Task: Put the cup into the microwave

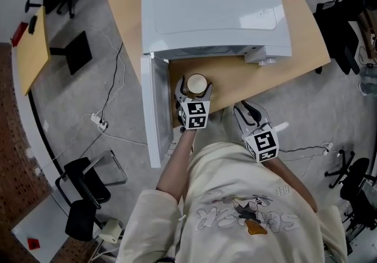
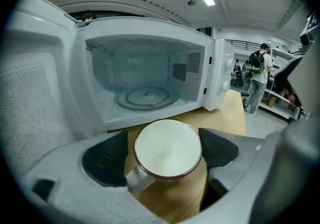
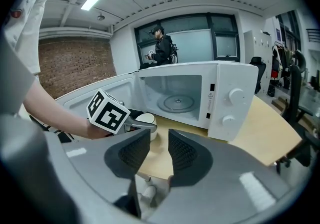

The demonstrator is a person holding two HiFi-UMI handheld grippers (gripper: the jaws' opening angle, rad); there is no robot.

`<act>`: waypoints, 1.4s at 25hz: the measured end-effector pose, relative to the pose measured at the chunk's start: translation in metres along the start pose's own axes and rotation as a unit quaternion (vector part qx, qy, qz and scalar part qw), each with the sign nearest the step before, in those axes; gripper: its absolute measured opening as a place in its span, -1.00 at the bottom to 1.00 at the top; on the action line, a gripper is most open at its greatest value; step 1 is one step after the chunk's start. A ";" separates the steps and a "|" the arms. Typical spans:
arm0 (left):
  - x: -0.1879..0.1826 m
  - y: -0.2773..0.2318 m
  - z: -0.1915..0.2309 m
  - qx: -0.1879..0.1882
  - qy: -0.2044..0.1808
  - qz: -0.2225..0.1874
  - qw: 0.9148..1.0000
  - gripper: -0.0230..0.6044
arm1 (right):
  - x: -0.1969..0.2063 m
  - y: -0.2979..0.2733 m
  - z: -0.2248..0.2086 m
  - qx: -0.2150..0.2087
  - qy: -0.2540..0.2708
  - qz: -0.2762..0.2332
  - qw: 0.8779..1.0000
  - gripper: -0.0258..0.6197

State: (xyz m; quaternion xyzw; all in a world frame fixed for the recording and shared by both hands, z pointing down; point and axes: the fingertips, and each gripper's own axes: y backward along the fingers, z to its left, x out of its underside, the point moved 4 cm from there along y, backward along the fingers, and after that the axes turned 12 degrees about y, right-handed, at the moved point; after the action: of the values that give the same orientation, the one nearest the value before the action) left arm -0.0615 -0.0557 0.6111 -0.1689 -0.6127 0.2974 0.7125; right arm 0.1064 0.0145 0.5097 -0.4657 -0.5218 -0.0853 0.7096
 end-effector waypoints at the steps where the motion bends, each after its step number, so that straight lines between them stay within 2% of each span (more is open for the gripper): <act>1: 0.000 0.000 -0.001 0.002 -0.006 0.001 1.000 0.47 | 0.000 0.001 -0.002 0.003 -0.002 0.000 1.000 -0.54; 3: 0.000 0.000 -0.003 0.008 -0.015 0.002 1.000 0.34 | 0.000 0.001 -0.004 0.006 -0.004 0.000 1.000 -0.54; 9: -0.001 0.000 -0.003 0.001 -0.009 0.008 1.000 0.34 | -0.001 0.001 -0.005 0.009 -0.007 -0.001 1.000 -0.54; 13: -0.002 0.003 0.000 -0.010 0.015 0.000 1.000 0.34 | -0.002 0.002 -0.004 0.008 -0.007 -0.003 1.000 -0.54; 18: -0.011 0.007 0.000 -0.014 0.023 -0.014 1.000 0.33 | -0.001 0.002 -0.003 0.010 -0.006 -0.004 1.000 -0.54; 23: -0.029 0.009 -0.001 -0.014 0.038 -0.030 0.999 0.33 | -0.005 0.003 -0.004 0.013 -0.007 -0.011 1.000 -0.54; 35: -0.107 -0.009 -0.003 -0.017 0.044 -0.084 0.995 0.33 | -0.015 -0.004 -0.011 0.018 -0.005 -0.025 1.000 -0.55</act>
State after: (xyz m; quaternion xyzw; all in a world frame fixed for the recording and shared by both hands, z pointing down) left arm -0.0643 -0.1296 0.5328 -0.1423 -0.5977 0.2183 0.7582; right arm 0.1042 -0.0011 0.4990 -0.4404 -0.5384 -0.0915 0.7126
